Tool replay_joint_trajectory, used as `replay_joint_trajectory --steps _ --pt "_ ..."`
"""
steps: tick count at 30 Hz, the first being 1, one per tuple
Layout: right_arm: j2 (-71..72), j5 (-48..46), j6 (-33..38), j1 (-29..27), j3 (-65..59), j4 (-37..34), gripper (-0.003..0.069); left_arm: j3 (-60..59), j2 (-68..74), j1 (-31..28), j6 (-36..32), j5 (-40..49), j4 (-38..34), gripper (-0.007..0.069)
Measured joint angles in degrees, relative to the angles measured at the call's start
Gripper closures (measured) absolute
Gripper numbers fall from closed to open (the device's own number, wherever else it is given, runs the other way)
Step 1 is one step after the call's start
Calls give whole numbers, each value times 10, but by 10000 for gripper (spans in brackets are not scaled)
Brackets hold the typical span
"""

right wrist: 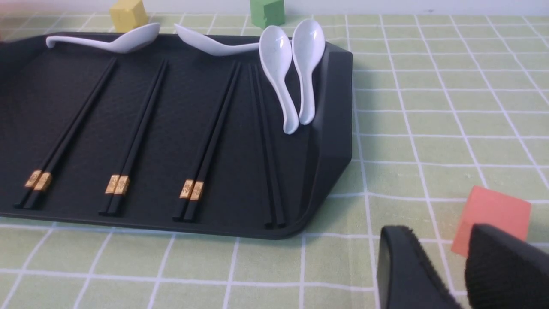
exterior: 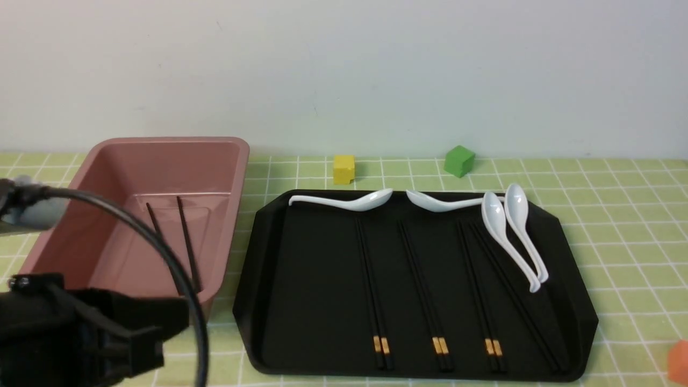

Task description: On green tablecloth take chopsticks from black tray and put them in box.

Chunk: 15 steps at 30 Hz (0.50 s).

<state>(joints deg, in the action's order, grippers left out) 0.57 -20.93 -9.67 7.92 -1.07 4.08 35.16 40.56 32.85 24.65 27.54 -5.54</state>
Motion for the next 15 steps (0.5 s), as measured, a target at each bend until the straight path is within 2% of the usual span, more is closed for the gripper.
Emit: replay_joint_trajectory --steps 6,12,13,15 --pt "0 0 0 0 0 0 419 -83 -108 -99 0 -81 34 636" --pt "0 0 0 0 0 0 419 -191 -223 -200 0 -101 39 633" --pt "0 0 0 0 0 0 419 -226 -270 -237 -6 -101 39 633" --pt "0 0 0 0 0 0 419 -265 -321 -274 -19 -102 39 633"
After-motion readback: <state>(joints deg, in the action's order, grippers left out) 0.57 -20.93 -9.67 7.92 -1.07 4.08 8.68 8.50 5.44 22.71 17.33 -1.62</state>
